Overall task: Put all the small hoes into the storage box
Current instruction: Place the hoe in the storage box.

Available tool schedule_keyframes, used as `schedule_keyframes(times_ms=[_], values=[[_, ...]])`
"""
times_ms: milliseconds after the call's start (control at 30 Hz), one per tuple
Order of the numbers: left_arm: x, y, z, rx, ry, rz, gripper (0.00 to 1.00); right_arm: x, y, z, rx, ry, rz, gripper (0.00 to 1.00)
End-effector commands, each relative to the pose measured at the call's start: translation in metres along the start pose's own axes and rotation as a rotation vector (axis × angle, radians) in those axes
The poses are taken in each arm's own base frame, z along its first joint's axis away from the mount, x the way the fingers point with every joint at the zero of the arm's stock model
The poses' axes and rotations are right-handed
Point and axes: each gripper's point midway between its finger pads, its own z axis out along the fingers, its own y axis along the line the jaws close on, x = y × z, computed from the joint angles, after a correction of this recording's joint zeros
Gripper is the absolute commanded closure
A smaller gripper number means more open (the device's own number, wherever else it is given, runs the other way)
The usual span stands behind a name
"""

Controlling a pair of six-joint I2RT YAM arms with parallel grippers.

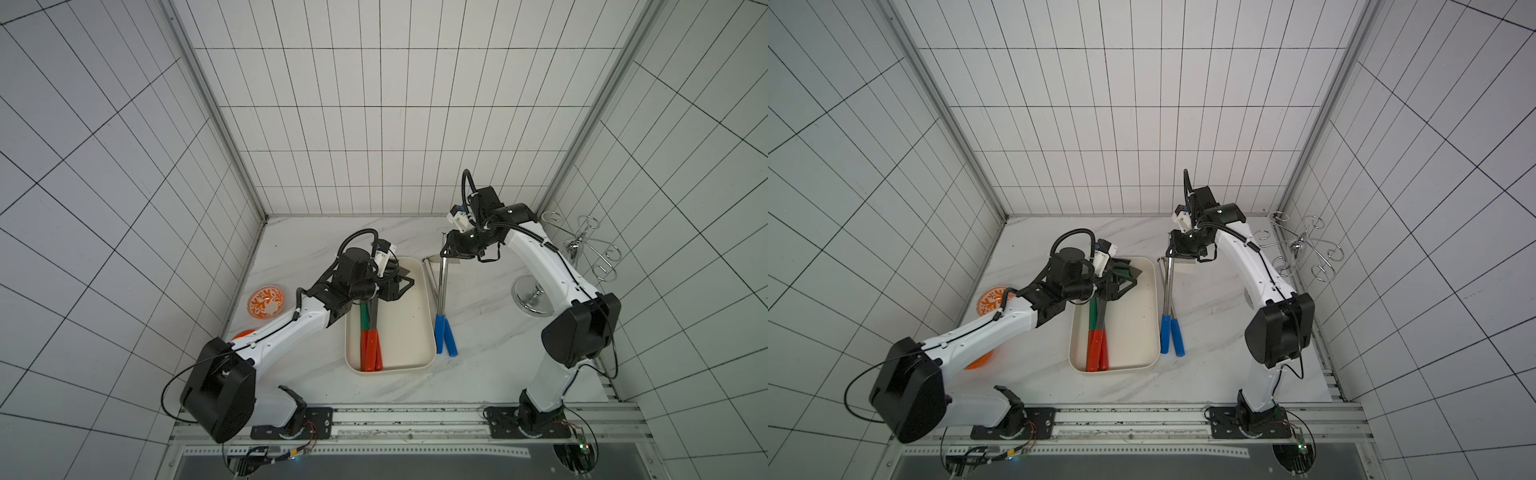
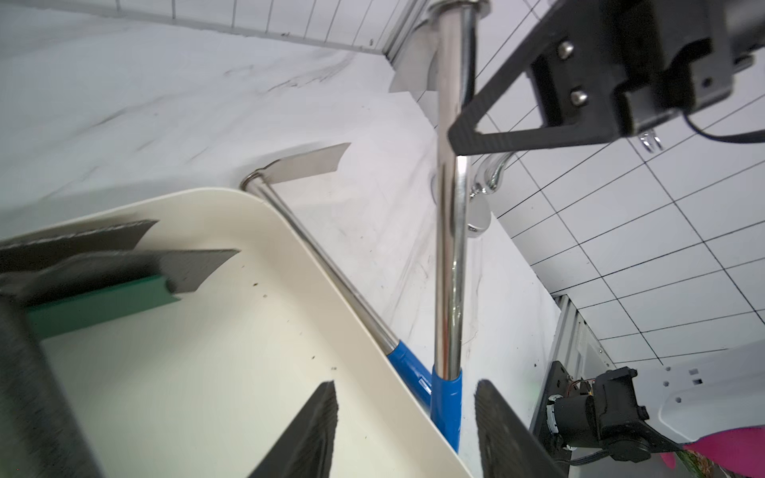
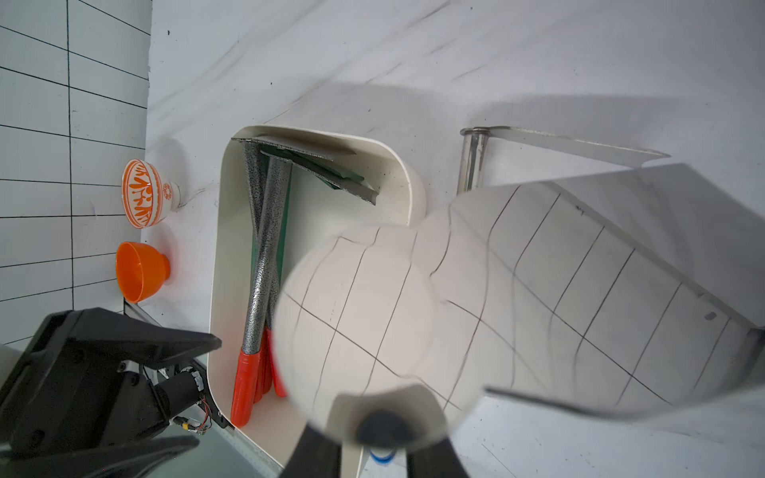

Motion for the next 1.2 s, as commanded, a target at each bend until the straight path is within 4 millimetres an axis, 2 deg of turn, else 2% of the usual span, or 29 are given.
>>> schedule_keyframes(times_ms=[0, 167, 233, 433, 700, 1000, 1167], values=[[-0.017, -0.022, 0.012, 0.130, -0.104, 0.077, 0.43, -0.023, 0.028, -0.022, -0.123, -0.085, -0.005, 1.00], [-0.007, -0.030, 0.028, 0.185, -0.091, 0.111, 0.39, -0.023, 0.030, -0.023, -0.139, -0.092, -0.003, 1.00], [-0.003, -0.033, 0.035, 0.206, -0.085, 0.111, 0.33, -0.024, 0.032, -0.023, -0.147, -0.096, -0.004, 1.00], [0.007, -0.037, 0.059, 0.241, -0.063, 0.110, 0.32, -0.023, 0.034, -0.023, -0.169, -0.096, -0.001, 1.00], [0.009, -0.051, 0.080, 0.345, -0.060, 0.036, 0.35, -0.022, 0.036, -0.023, -0.185, -0.102, 0.003, 1.00], [0.014, -0.061, 0.079, 0.385, 0.003, -0.011, 0.57, -0.023, 0.035, -0.025, -0.187, -0.126, 0.009, 1.00], [0.016, -0.059, 0.072, 0.326, 0.044, -0.009, 0.80, -0.026, 0.036, -0.026, -0.188, -0.140, 0.020, 0.98]])
